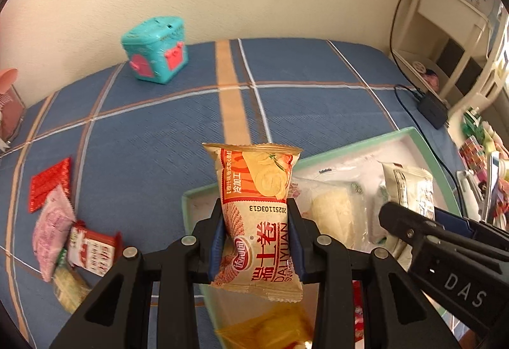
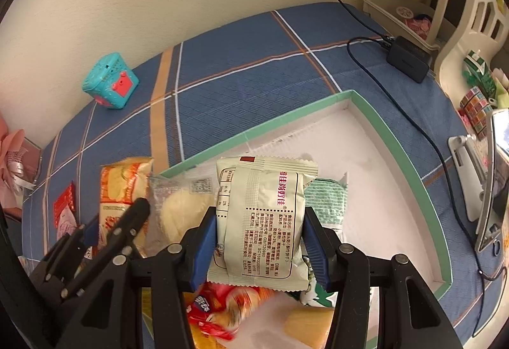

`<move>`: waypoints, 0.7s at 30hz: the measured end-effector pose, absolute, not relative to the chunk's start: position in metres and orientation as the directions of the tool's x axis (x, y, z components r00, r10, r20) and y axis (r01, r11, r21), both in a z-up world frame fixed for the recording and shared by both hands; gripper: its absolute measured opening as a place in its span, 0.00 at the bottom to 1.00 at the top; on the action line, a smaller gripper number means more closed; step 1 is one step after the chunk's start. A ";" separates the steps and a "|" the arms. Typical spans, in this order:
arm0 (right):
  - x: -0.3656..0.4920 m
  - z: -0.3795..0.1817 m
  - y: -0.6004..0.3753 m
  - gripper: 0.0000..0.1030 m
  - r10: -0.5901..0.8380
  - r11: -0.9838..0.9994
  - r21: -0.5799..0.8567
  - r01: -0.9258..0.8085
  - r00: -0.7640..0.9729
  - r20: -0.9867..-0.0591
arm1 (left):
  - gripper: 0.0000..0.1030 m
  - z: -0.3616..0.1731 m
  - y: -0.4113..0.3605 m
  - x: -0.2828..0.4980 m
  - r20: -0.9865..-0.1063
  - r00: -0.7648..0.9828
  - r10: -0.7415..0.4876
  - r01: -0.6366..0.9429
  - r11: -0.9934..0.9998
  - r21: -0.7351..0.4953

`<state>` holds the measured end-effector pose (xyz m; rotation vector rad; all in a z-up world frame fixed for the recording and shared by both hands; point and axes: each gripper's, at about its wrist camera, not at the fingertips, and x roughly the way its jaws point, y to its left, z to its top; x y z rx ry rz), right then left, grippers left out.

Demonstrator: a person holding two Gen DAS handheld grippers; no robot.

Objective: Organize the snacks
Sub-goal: 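Lower both packs into the tray and open both grippers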

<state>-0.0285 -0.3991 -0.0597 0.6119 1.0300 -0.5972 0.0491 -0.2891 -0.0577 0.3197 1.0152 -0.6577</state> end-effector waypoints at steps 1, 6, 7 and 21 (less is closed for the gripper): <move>-0.030 -0.060 -0.401 0.53 -0.166 0.682 0.177 0.710 0.386 -0.907 | 0.36 -0.061 -0.291 0.048 -0.869 0.345 -0.355 0.646 0.761 -0.054; -0.034 -0.067 -0.406 0.53 -0.157 0.667 0.183 0.722 0.377 -0.913 | 0.36 -0.072 -0.295 0.043 -0.886 0.315 -0.340 0.656 0.753 -0.056; -0.034 -0.068 -0.406 0.53 -0.156 0.666 0.182 0.723 0.374 -0.914 | 0.36 -0.073 -0.296 0.043 -0.887 0.314 -0.337 0.656 0.753 -0.054; -0.031 -0.077 -0.405 0.54 -0.161 0.665 0.163 0.729 0.353 -0.922 | 0.37 -0.078 -0.292 0.047 -0.907 0.287 -0.309 0.641 0.765 -0.059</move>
